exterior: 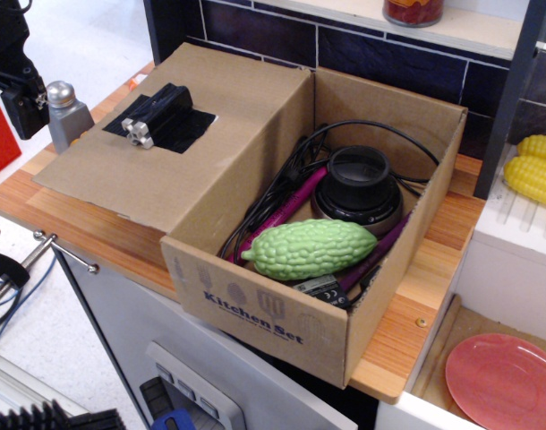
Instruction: Close brown1fbox flap
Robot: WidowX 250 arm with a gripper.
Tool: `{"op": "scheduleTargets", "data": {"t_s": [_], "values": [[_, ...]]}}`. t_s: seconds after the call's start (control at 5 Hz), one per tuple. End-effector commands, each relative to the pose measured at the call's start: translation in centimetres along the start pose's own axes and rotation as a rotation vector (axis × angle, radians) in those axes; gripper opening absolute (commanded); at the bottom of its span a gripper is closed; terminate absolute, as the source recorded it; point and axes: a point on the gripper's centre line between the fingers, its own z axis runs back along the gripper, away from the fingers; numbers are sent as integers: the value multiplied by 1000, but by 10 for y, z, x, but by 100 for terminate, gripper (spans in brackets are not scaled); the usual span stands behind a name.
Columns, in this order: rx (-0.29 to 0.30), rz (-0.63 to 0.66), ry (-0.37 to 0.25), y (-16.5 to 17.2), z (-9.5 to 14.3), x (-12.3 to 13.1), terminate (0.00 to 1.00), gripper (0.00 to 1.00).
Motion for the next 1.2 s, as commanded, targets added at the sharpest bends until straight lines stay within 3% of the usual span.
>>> {"op": "scheduleTargets", "data": {"t_s": [0.0,0.4,0.6,0.8,1.0], "values": [[0,0,0,0,0,0,0,100],[-59,33,23,-1,-20,-4,0,100],[-123,47,35,-3,-29,-4,0,100],[-210,53,2,-9,-31,-5,0,100],[-346,88,1,-15,-30,-5,0,100]]}}
